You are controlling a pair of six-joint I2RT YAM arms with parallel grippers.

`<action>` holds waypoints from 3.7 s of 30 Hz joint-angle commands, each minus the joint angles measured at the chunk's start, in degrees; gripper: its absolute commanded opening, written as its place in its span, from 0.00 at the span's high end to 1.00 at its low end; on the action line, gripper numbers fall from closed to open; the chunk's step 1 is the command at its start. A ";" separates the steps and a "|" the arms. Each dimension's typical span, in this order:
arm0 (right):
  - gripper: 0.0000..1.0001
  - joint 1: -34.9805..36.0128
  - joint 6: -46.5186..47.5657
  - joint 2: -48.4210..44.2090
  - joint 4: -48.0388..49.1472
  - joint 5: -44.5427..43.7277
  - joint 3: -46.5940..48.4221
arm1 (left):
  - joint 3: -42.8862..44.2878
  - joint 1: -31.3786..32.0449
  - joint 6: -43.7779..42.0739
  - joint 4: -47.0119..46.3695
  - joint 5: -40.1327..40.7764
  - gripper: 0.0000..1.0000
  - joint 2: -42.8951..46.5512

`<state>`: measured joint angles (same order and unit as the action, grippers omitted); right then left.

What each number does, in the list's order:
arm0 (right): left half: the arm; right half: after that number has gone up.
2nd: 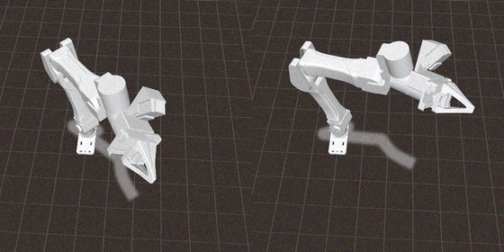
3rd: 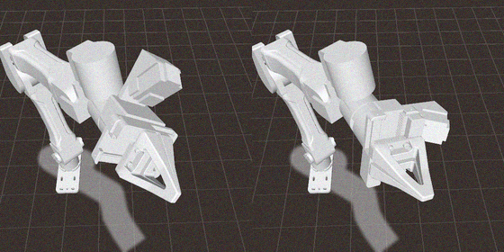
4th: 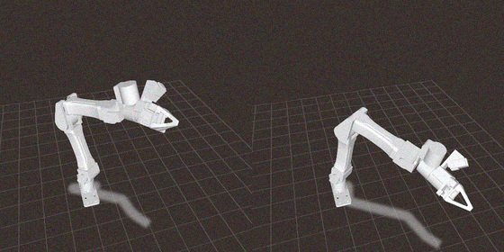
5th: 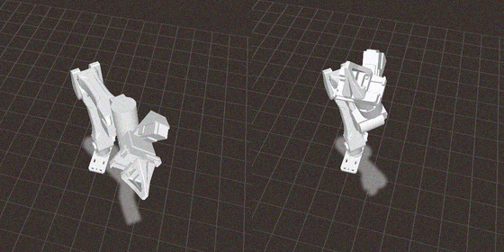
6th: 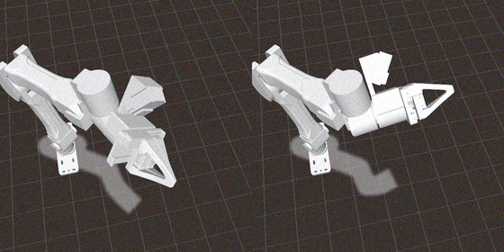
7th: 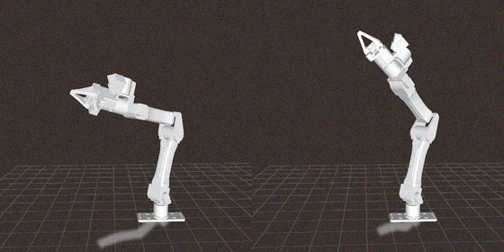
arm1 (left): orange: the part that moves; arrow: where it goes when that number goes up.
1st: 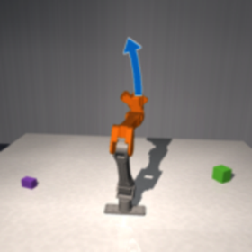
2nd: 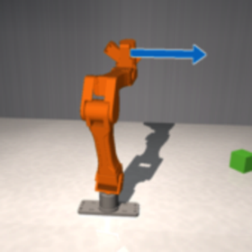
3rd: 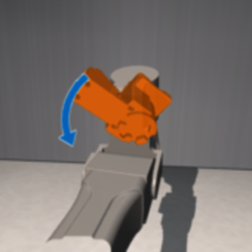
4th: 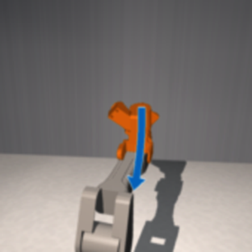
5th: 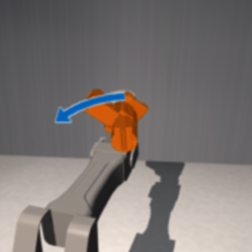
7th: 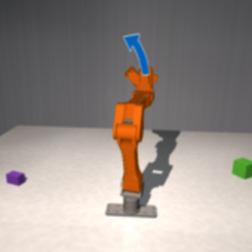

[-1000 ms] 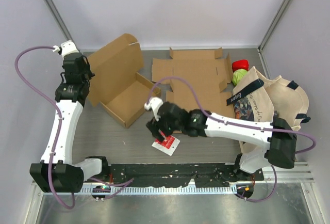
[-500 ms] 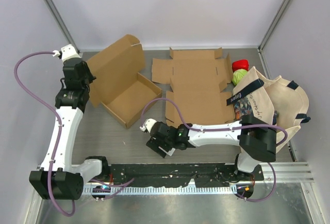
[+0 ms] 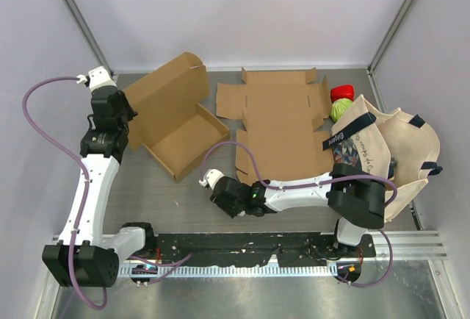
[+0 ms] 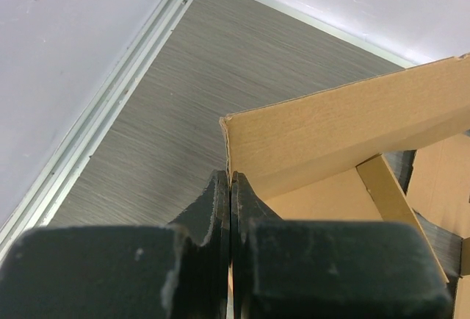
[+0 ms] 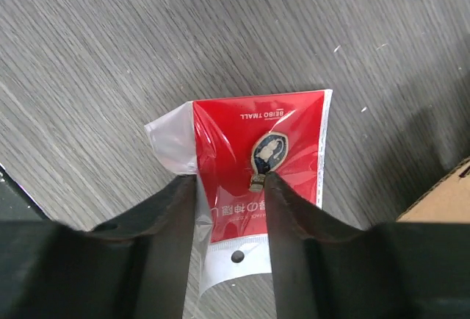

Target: Fold the paper box

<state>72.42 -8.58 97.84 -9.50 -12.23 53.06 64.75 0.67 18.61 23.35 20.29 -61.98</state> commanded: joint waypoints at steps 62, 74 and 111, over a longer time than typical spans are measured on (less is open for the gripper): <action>0.42 -44.91 3.33 47.07 32.69 64.87 74.19 | -2.26 -10.86 -4.90 -9.11 -22.31 0.99 -3.50; 0.79 -44.91 -3.90 46.57 38.24 64.27 72.21 | -2.09 -10.95 -4.38 -8.60 -22.77 0.76 -3.59; 0.99 -45.44 -2.76 39.36 37.89 66.19 65.77 | 1.86 -24.22 -4.55 -25.73 -53.52 0.35 -29.25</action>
<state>27.14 -10.98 142.98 25.74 53.01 117.16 62.02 -23.64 15.09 0.16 -27.03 -88.62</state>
